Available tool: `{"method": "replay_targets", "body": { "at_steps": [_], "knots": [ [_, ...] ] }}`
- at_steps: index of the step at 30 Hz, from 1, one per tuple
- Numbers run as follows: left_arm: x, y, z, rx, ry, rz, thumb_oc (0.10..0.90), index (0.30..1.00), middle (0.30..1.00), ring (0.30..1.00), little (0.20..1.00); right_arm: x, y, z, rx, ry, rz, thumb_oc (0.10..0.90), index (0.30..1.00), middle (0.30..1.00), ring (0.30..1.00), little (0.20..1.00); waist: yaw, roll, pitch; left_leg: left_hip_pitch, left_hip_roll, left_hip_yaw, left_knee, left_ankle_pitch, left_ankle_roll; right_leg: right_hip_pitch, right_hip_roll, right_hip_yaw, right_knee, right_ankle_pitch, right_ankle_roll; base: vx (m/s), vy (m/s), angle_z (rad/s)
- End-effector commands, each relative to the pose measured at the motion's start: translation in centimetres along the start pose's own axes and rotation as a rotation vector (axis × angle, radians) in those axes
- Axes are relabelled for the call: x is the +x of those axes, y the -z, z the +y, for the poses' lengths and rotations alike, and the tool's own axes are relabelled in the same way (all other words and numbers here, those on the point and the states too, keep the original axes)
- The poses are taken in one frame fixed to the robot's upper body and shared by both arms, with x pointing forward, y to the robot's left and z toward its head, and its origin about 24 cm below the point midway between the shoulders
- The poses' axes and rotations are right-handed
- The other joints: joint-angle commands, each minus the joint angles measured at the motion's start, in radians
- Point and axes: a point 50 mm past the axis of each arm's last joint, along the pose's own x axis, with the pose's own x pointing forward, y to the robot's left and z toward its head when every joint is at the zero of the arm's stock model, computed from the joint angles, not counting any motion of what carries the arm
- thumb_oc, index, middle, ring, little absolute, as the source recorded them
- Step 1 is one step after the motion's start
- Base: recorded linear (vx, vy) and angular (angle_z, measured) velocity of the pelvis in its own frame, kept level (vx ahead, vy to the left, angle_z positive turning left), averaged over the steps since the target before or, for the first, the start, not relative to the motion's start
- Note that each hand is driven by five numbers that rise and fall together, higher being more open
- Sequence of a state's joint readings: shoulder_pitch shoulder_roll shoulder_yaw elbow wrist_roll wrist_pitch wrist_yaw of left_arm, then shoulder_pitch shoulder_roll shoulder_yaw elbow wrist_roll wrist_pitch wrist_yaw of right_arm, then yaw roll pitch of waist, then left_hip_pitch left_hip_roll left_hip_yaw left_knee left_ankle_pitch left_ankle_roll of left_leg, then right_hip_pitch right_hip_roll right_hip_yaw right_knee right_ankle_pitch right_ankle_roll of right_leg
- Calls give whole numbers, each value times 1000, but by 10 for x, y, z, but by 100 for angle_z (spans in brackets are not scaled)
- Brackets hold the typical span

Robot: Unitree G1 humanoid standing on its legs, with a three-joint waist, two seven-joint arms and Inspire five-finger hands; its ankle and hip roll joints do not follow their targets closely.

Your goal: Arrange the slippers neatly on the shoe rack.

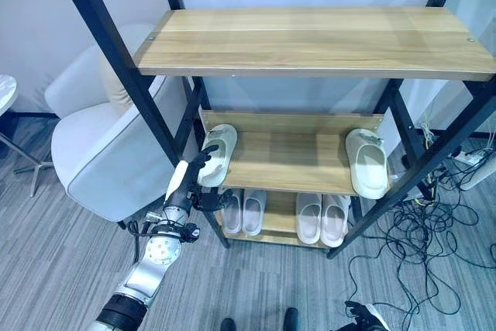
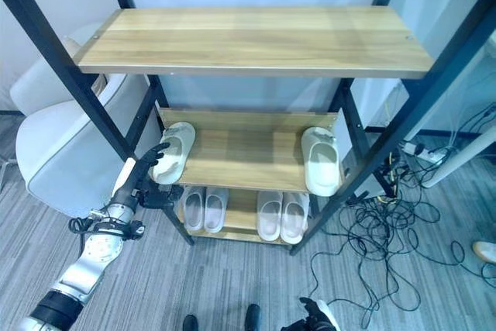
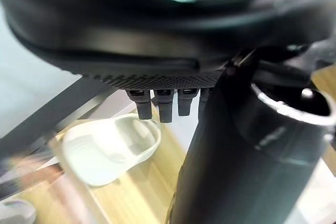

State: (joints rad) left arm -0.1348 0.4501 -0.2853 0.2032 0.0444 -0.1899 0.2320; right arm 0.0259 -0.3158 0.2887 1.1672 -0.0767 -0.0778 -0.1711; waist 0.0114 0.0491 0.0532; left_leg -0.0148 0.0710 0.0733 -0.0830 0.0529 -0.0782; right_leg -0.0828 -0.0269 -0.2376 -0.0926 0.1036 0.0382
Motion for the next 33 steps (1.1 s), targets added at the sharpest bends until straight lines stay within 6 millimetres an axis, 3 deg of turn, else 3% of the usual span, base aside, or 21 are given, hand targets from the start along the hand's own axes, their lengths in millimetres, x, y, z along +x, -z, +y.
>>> {"method": "replay_targets", "body": {
  "at_steps": [1,2,3,17,33],
  "knots": [
    [29,-38,25,57,-109,-201,800,900,900,900,900,1,-8,4,-16,-6,-40,800,900,900,900,900,1,-67,-43,-28,-68,26,-4,-16,-20,44,-38,28,15,-55,116,8,49,-1],
    [29,-37,24,51,-112,-197,800,900,900,900,900,1,-8,5,-16,-6,-37,800,900,900,900,900,0,-67,-43,-30,-69,26,-4,-17,-18,41,-40,34,15,-52,118,10,44,-2],
    [35,-44,13,-56,-133,-191,800,900,900,900,900,7,-76,-53,-12,189,-277,800,900,900,900,900,10,-3,11,-108,-4,-8,-4,28,-73,-120,-94,89,79,-28,144,0,0,0],
    [31,-38,9,-30,-106,-164,800,900,900,900,900,5,-58,-34,-5,143,-233,800,900,900,900,900,5,-6,-9,-68,5,2,-4,30,-84,-47,-72,48,78,-61,116,74,-12,-3],
    [48,-70,26,-36,-258,-285,800,900,900,900,900,3,-52,-23,-23,114,-220,800,900,900,900,900,-10,-5,-12,-78,0,8,-4,26,-89,-39,-77,59,34,-47,125,37,-6,0]
  ]
}}
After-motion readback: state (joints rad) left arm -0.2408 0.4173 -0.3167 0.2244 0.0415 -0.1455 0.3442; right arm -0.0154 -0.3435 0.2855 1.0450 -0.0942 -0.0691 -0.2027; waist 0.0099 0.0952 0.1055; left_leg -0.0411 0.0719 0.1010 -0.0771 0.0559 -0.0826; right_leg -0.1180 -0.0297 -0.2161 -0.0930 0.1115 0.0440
